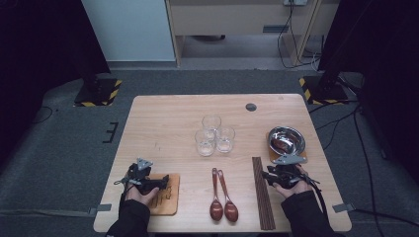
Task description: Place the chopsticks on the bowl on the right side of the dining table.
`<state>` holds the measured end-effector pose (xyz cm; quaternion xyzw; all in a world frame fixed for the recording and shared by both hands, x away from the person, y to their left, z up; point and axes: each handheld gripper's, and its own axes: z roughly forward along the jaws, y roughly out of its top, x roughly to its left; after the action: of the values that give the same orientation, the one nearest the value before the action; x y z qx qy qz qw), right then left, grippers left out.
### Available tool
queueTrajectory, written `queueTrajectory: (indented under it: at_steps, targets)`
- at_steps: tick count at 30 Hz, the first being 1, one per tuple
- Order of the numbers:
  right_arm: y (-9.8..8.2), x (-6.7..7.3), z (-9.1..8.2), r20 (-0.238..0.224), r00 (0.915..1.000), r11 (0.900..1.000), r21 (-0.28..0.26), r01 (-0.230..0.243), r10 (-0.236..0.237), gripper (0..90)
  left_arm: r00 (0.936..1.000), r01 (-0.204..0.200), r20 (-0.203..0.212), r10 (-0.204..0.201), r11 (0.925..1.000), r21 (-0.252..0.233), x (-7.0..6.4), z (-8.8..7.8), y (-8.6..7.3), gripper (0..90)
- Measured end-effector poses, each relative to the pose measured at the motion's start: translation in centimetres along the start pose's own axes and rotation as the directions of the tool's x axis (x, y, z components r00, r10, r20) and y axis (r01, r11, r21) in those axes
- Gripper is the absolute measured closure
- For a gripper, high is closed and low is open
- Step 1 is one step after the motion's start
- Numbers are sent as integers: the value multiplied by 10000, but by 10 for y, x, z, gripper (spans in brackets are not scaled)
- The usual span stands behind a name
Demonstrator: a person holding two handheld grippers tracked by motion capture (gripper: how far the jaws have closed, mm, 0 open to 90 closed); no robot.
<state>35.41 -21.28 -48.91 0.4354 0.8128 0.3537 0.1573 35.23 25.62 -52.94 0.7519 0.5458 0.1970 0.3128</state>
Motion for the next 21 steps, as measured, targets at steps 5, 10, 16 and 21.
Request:
queueTrajectory:
  at_steps: [5,10,16,21]
  targets:
    - [-5,0,2,32,10000,9998,165,-64,63,650,10000,13,6,-13,10000,8,0,0,0,4]
    - [-8,0,6,105,9999,9993,384,46,-50,665,10000,14,1,-14,10000,8,0,0,0,4]
    - [-11,0,9,168,9998,9981,603,123,-134,687,10000,22,11,-22,10000,14,0,0,0,3]
    - [-13,0,11,91,9999,9972,751,53,-60,715,10000,22,12,-22,10000,17,0,0,0,3]
